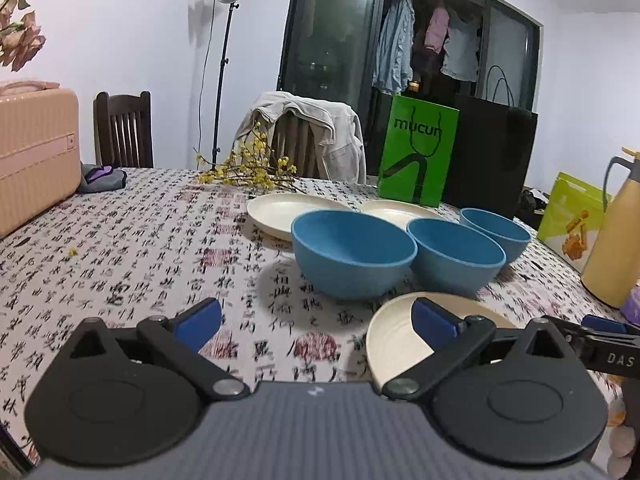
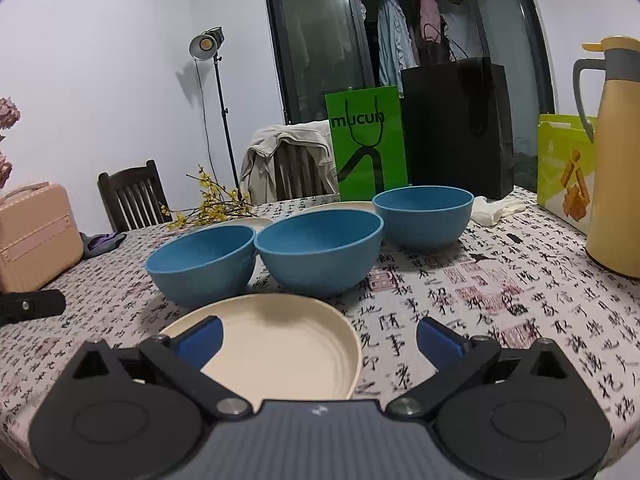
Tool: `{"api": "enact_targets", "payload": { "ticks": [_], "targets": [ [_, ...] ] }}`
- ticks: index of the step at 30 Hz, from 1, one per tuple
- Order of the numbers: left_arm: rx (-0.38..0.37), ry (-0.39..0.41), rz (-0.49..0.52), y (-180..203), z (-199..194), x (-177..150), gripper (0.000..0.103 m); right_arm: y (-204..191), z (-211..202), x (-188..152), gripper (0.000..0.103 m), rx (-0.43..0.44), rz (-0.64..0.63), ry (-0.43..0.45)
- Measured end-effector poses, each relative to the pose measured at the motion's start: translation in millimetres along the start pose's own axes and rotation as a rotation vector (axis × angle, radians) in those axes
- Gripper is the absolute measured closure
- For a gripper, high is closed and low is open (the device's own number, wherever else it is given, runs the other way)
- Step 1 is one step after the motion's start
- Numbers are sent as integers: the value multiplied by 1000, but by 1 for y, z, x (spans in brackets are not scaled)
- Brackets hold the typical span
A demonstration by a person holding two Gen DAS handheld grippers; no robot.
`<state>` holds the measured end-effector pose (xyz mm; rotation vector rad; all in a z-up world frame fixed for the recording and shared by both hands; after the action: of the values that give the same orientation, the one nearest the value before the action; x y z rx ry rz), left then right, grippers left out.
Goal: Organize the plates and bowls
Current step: 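Withdraw both grippers from the placed plate back over the blue bowls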
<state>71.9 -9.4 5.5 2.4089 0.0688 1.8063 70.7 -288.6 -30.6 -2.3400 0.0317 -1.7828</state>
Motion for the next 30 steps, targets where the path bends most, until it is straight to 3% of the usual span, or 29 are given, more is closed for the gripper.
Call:
{"api": "enact_targets", "payload": {
  "ticks": [7,12,30],
  "targets": [
    [3,-29,-63,15,33,25,0,8,20,24,0,67,-21,-10],
    [-8,-67,-60,23,58,42,0,11,32,39,0,67,-32,-15],
    [-102,-156,-11,14,105,91,0,0,56,62,0,-61,13,-85]
  ]
}}
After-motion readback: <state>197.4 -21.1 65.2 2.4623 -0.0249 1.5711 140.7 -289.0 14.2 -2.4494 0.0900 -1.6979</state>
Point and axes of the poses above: each gripper's, at about its wrist camera, not at the fingertips, and z roughly the way its jaws point, y to its right, x to its top, the point moved 1 cm from there along z, roughly the way its jaws point, and after that the axes turned 9 degrees about y, right-handed, at the moved point
